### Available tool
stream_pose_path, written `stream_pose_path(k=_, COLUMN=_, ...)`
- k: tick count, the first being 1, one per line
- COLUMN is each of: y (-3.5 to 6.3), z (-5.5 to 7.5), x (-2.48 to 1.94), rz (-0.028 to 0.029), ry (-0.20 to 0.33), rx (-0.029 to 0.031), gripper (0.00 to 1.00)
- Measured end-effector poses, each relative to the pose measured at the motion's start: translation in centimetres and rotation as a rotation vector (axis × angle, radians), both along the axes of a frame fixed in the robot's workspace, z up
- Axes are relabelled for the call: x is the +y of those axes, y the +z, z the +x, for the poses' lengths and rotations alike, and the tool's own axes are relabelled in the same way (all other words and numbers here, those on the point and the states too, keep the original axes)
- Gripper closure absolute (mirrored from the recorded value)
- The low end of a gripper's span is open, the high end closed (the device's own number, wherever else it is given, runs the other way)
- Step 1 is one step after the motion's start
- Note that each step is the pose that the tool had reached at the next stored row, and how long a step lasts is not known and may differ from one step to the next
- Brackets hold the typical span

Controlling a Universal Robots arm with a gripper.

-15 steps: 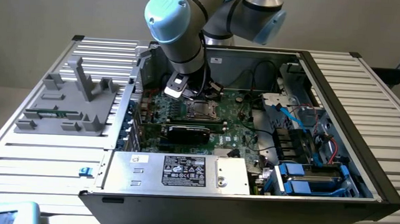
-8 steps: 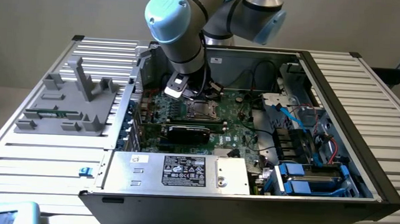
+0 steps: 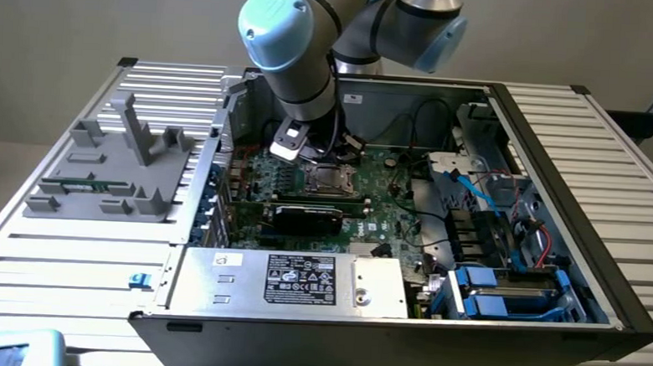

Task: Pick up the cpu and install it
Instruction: 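Install the first cpu locking lever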

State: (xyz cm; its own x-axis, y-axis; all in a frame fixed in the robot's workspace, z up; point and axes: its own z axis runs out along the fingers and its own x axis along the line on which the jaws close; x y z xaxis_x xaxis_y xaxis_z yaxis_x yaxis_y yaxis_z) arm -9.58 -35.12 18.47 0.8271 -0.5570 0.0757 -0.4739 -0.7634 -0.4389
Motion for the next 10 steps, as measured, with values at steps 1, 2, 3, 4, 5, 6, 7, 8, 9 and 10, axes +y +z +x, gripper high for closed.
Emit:
stream_pose_path(k=1, y=0.0, z=0.01, x=-0.02, rz=0.0002, ry=0.0, rx=-0.0001, gripper=0.88)
stream_pose_path(k=2, y=0.0, z=0.01, x=-0.05, rz=0.0002, ry=0.0, rx=-0.0001, gripper=0.88)
stream_pose_path(k=3, y=0.0, z=0.01, x=-0.08, rz=0.0003, ry=0.0, rx=-0.0001, gripper=0.88)
stream_pose_path(k=4, y=0.0, z=0.01, x=-0.1, rz=0.0004, ry=0.0, rx=0.0, gripper=0.88)
stream_pose_path(k=5, y=0.0, z=0.01, x=-0.11, rz=0.0006, ry=0.0, rx=0.0, gripper=0.88)
stream_pose_path(k=6, y=0.0, z=0.01, x=-0.11, rz=0.0009, ry=0.0, rx=0.0, gripper=0.88)
stream_pose_path(k=7, y=0.0, z=0.0, x=-0.11, rz=0.0012, ry=0.0, rx=0.0001, gripper=0.88)
stream_pose_path(k=8, y=0.0, z=0.01, x=-0.11, rz=0.0017, ry=0.0, rx=0.0, gripper=0.88)
stream_pose_path(k=9, y=0.0, z=0.01, x=-0.12, rz=0.002, ry=0.0, rx=0.0, gripper=0.88)
stream_pose_path(k=10, y=0.0, z=0.01, x=-0.11, rz=0.0026, ry=0.0, rx=0.0, gripper=0.88)
